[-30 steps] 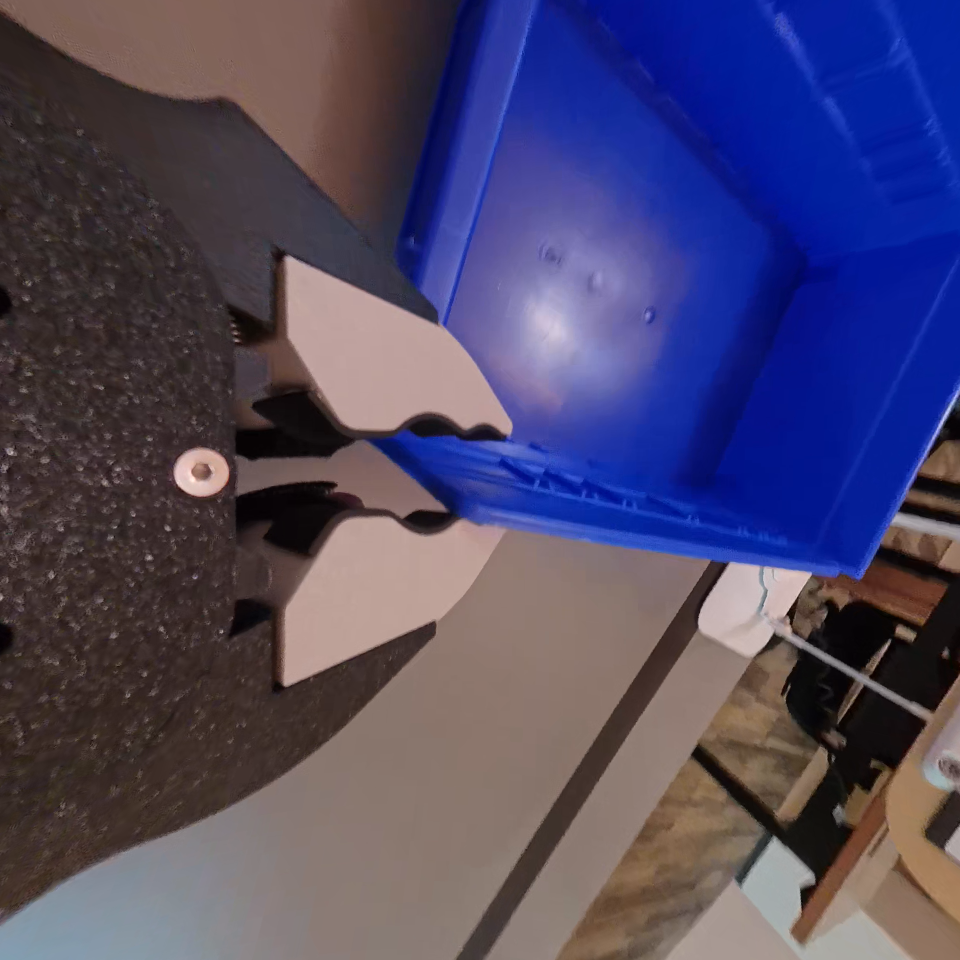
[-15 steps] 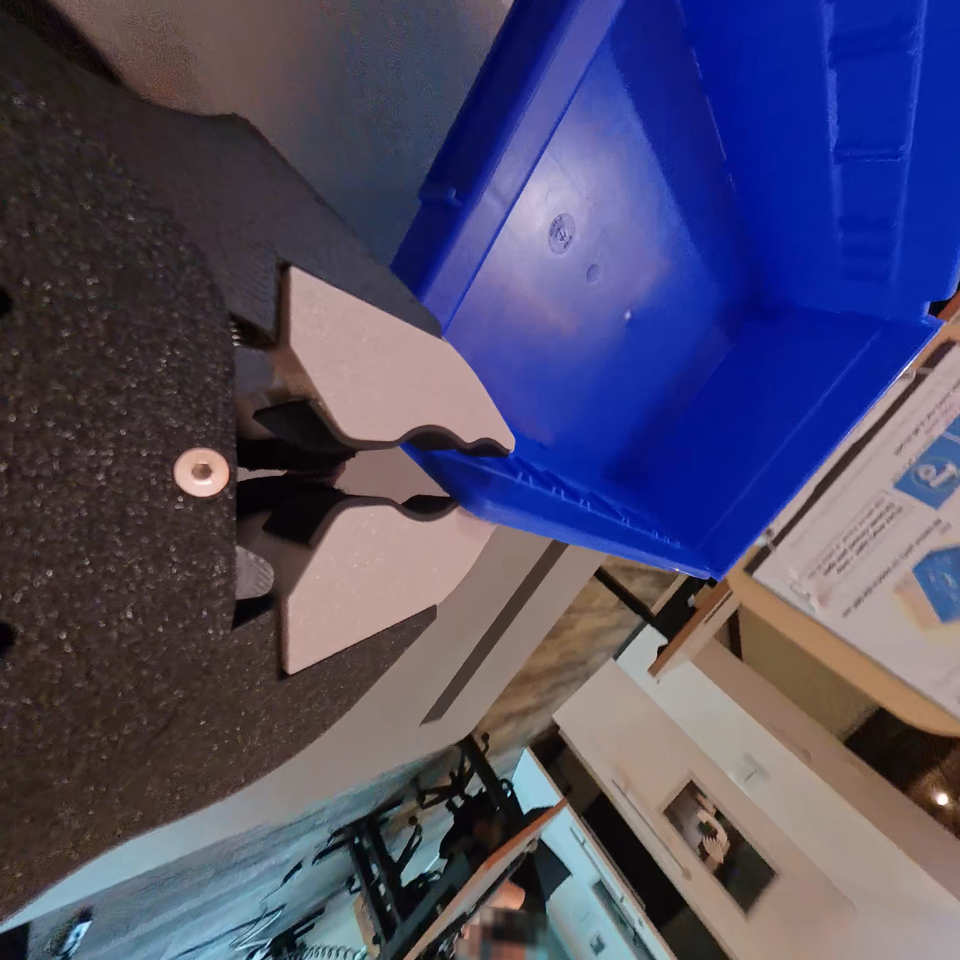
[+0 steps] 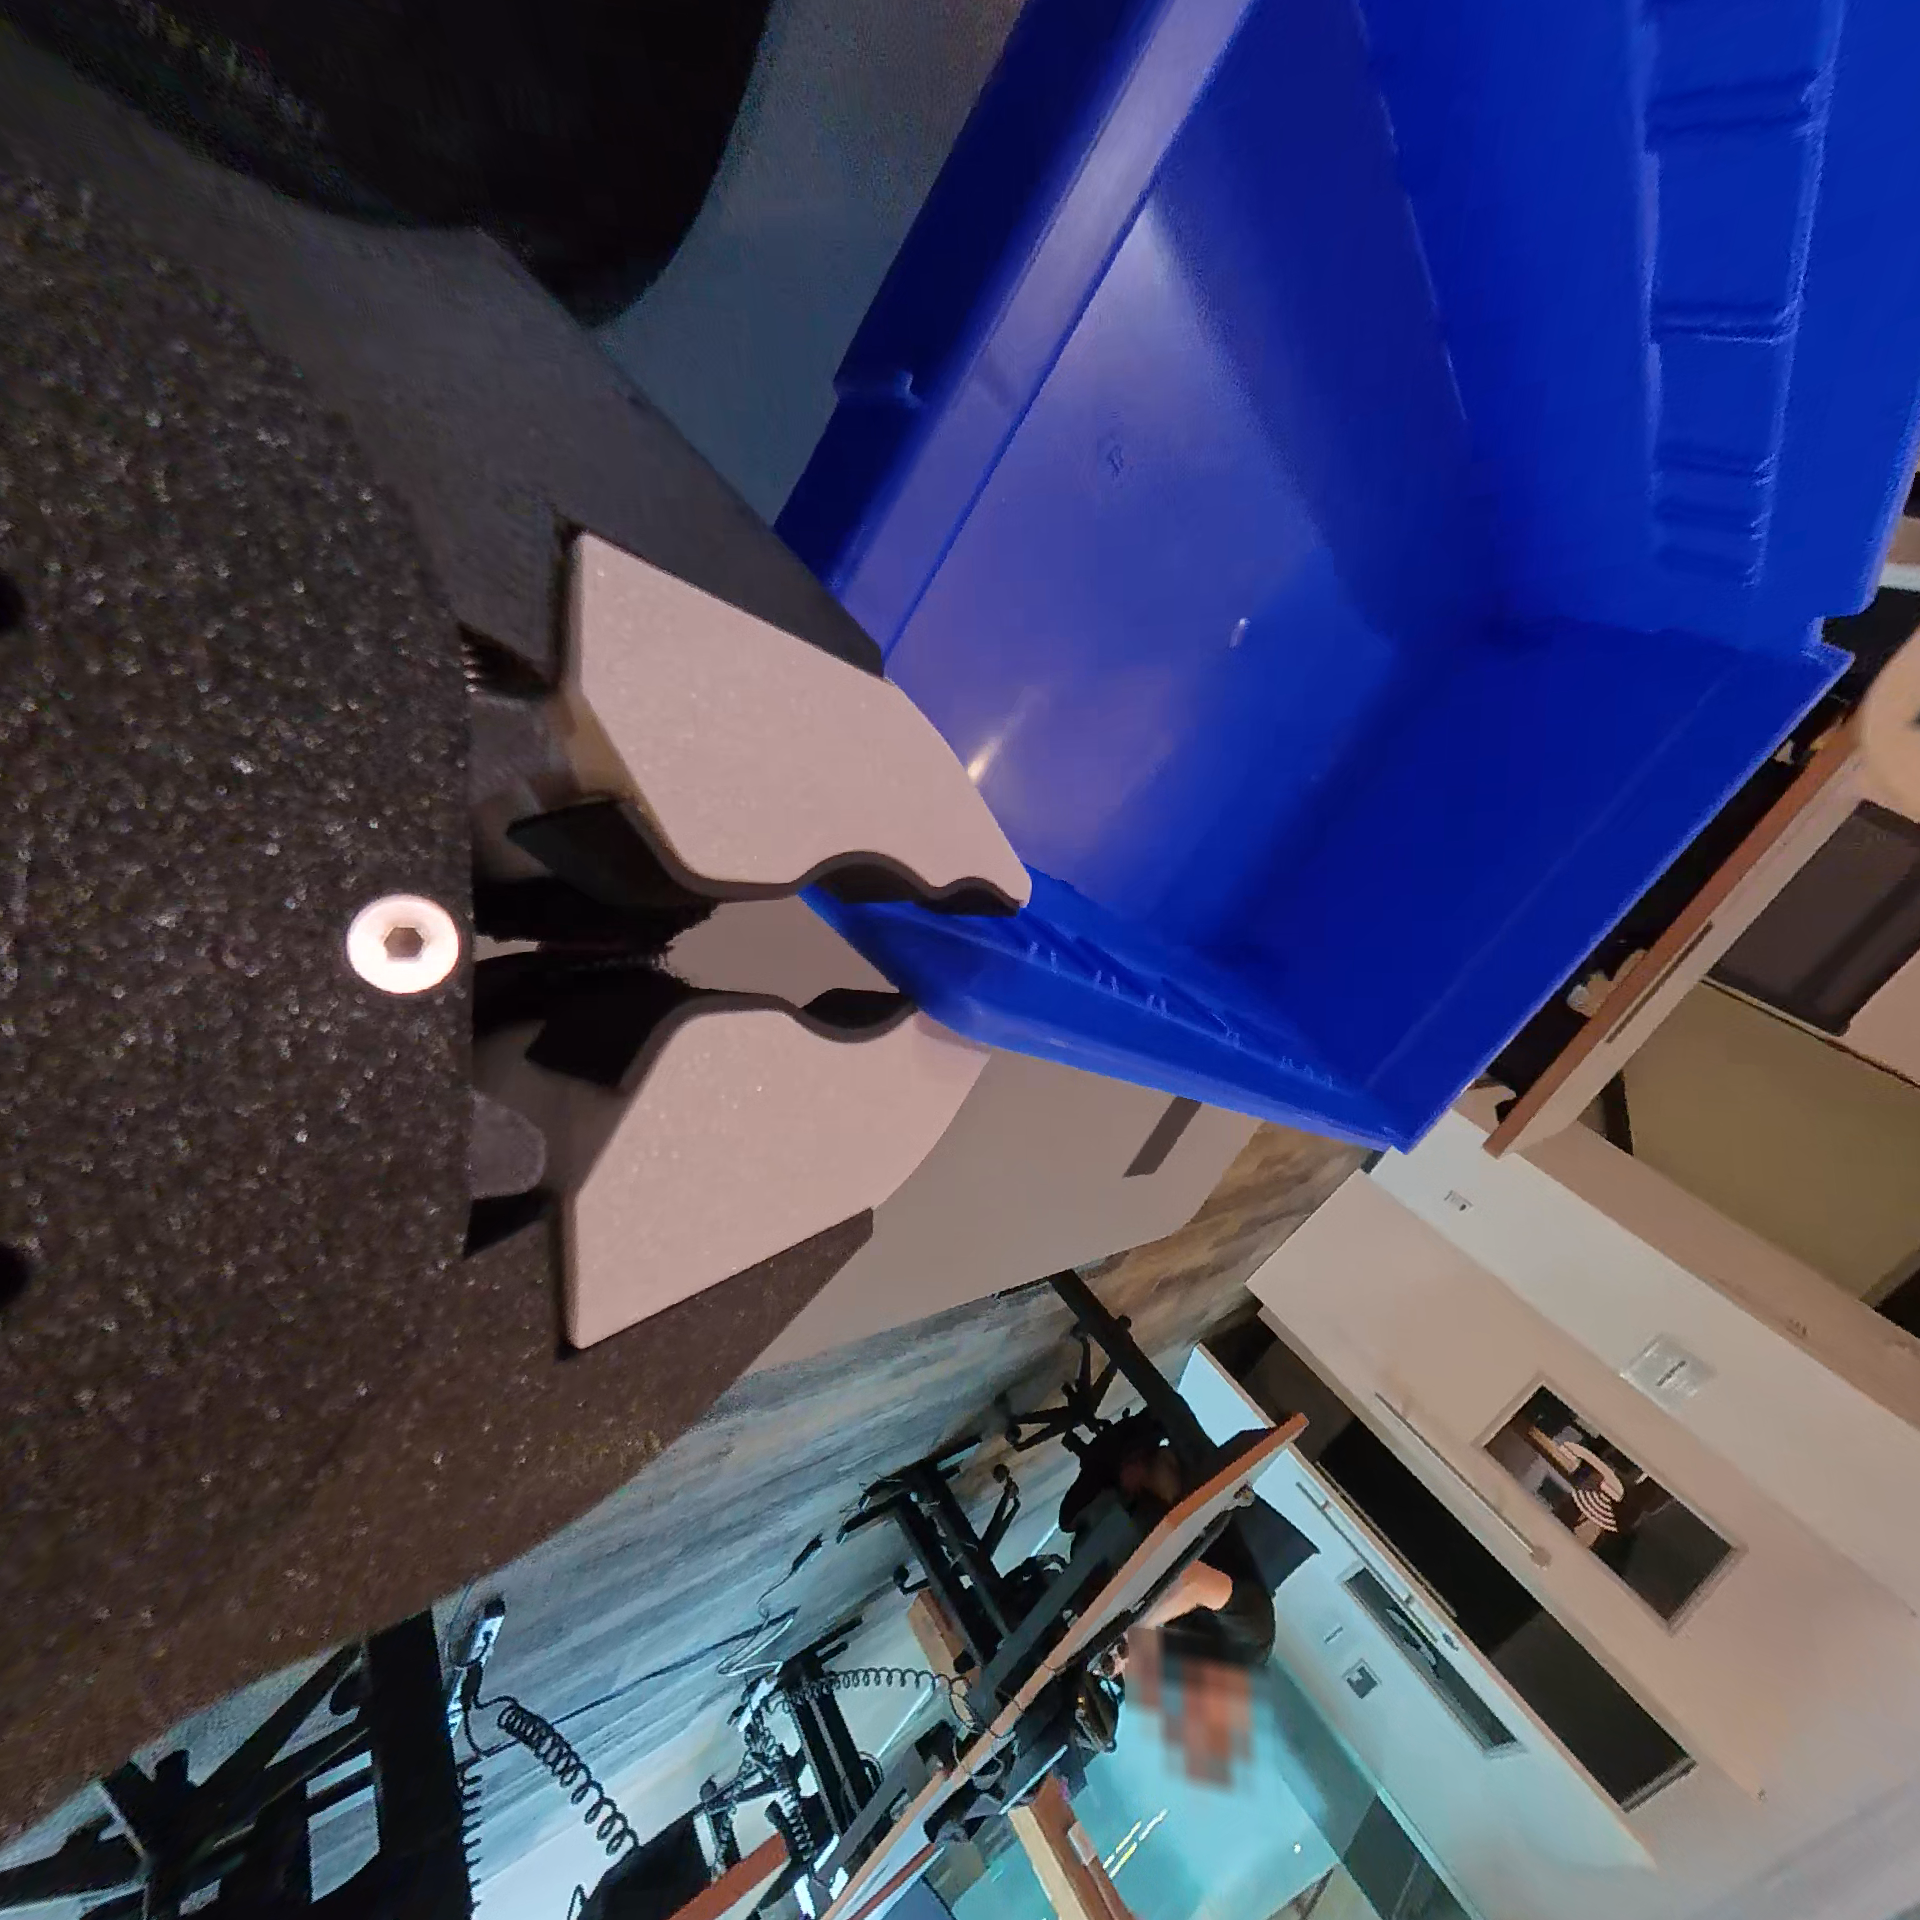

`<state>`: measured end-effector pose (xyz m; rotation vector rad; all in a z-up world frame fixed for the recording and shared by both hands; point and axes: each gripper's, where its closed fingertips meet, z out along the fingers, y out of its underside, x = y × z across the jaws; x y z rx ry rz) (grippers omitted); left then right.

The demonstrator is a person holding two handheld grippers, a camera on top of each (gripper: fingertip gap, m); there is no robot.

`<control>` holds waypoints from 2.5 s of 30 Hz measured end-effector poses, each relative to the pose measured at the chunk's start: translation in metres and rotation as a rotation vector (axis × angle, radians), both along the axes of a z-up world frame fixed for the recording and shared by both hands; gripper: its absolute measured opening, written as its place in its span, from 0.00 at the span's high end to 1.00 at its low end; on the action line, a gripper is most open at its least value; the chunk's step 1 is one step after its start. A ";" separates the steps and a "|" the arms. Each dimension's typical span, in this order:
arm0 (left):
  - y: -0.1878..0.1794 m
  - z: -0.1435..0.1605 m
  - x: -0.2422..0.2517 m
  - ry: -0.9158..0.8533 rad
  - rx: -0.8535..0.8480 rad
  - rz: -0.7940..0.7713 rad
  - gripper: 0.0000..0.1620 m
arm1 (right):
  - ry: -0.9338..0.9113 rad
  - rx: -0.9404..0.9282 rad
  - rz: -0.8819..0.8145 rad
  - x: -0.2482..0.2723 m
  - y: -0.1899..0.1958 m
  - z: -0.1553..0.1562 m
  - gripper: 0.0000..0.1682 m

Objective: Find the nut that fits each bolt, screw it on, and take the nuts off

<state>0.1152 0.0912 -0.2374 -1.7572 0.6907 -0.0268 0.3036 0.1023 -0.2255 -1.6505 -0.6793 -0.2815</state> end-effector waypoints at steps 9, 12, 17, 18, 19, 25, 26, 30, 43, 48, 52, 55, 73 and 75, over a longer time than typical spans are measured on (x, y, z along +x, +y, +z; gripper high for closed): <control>0.016 -0.028 0.053 0.074 -0.053 -0.064 0.84 | 0.019 -0.029 -0.010 0.052 0.015 -0.032 0.93; 0.017 -0.032 0.063 0.089 -0.056 -0.082 0.82 | 0.044 -0.028 -0.009 0.062 0.020 -0.039 0.92; 0.012 -0.049 0.082 0.048 -0.139 -0.185 0.74 | 0.088 -0.018 -0.029 0.080 0.023 -0.046 0.93; 0.010 -0.049 0.084 0.033 -0.150 -0.214 0.73 | 0.106 -0.011 -0.030 0.082 0.024 -0.046 0.92; 0.007 -0.049 0.085 0.022 -0.163 -0.237 0.72 | 0.121 -0.007 -0.028 0.084 0.024 -0.045 0.92; -0.021 -0.016 0.044 -0.143 -0.125 -0.270 0.47 | 0.202 -0.032 -0.070 0.098 0.016 -0.027 0.43; -0.028 -0.004 0.025 -0.180 -0.084 -0.248 0.47 | 0.238 -0.011 -0.081 0.101 0.011 -0.018 0.40; -0.055 0.040 -0.094 -0.248 0.146 -0.005 0.47 | 0.432 0.188 -0.068 0.085 -0.021 0.037 0.49; -0.119 -0.007 -0.365 -0.146 -0.002 0.623 0.55 | 0.341 -0.149 0.119 -0.104 -0.010 -0.017 0.55; -0.099 -0.034 -0.361 -0.117 -0.059 0.571 0.69 | 0.144 -0.149 0.013 -0.105 0.004 -0.043 0.68; -0.098 -0.032 -0.364 -0.075 -0.029 0.546 0.73 | 0.140 -0.152 0.005 -0.106 0.002 -0.047 0.88; -0.098 -0.032 -0.366 -0.067 -0.030 0.481 0.74 | 0.099 -0.139 -0.066 -0.096 0.003 -0.048 0.95; -0.096 -0.028 -0.389 -0.056 0.036 0.528 0.94 | 0.102 -0.145 -0.182 -0.090 -0.005 -0.049 0.96; -0.097 -0.028 -0.383 -0.035 0.040 0.572 0.95 | 0.102 -0.143 -0.181 -0.090 -0.005 -0.049 0.96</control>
